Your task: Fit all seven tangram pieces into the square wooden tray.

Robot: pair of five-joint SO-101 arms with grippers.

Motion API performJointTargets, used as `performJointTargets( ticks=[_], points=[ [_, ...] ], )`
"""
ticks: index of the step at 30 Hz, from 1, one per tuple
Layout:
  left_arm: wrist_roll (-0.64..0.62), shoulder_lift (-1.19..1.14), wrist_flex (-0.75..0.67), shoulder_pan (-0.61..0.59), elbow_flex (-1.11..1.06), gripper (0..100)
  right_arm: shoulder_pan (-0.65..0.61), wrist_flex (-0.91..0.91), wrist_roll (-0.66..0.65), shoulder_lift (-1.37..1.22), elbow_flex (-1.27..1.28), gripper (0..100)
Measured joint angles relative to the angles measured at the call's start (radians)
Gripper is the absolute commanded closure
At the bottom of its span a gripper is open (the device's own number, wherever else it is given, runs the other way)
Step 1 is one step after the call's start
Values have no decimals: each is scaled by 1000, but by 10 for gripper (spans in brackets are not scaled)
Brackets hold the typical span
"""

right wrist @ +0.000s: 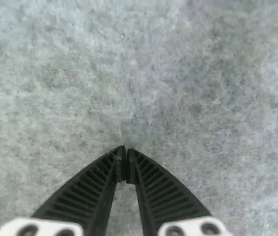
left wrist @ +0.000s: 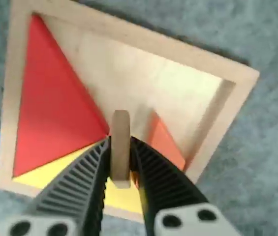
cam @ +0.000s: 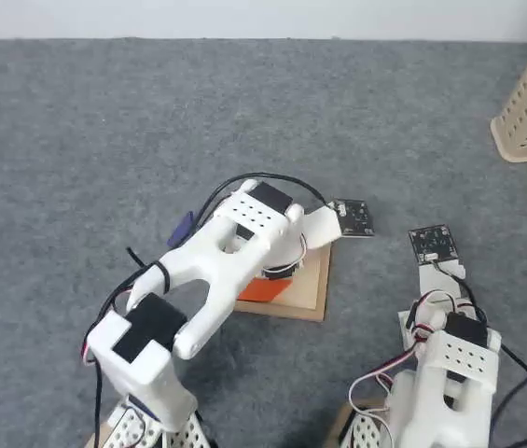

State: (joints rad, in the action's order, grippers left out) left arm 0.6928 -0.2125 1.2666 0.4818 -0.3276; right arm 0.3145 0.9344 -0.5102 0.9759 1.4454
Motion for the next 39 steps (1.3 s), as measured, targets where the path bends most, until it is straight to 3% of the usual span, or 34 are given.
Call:
performJointTargets(
  ticks=[17,24,39],
  points=[
    [0,-8,2,0,0,987,0,0,0,0,0,992],
    [0,-8,2,0,-2,899,0,0,0,0,0,992],
    [0,-8,3,-21,8,899,0,0,0,0,0,992]
  ],
)
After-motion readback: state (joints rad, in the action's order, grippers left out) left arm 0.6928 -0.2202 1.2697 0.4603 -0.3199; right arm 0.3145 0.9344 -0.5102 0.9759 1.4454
